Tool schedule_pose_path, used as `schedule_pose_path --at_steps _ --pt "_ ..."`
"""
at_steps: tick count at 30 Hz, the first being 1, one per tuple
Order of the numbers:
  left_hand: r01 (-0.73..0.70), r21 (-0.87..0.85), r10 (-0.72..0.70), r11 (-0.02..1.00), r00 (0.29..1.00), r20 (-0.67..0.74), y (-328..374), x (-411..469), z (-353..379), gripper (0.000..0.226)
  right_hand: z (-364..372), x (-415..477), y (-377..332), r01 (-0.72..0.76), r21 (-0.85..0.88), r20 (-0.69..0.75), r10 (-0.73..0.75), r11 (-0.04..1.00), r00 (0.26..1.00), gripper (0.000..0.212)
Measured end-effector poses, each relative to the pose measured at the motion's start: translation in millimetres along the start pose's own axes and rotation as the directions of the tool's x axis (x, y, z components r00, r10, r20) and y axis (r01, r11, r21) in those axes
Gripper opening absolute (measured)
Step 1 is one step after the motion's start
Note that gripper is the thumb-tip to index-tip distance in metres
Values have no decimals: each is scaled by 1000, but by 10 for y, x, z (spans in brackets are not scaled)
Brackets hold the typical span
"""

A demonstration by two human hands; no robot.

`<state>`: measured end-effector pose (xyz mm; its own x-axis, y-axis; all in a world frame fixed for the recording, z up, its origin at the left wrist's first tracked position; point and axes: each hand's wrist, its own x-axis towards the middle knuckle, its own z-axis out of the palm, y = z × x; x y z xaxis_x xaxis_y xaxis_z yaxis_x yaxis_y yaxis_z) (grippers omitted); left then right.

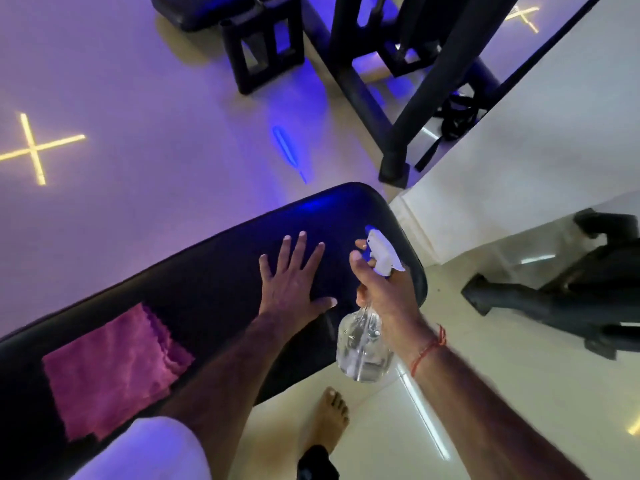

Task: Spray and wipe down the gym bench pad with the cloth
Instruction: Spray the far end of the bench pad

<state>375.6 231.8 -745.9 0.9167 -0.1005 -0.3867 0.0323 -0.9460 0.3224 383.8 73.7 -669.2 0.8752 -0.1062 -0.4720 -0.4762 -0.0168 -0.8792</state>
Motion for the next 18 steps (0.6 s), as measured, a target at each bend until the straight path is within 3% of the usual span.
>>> schedule_pose_path --at_steps 3,7,12,18 --pt "42 21 -42 999 999 34 179 186 33 120 -227 209 -39 -58 -103 -42 54 993 998 15" --pt "72 71 -75 995 996 48 190 171 53 121 -397 348 -34 -86 -213 -108 64 973 992 37" --pt "91 100 -98 991 993 72 238 187 17 120 -558 293 56 -122 -193 -137 96 974 986 25" --pt "94 102 -101 990 993 64 267 180 -1 119 -724 -49 314 -167 -280 -171 122 945 978 38"
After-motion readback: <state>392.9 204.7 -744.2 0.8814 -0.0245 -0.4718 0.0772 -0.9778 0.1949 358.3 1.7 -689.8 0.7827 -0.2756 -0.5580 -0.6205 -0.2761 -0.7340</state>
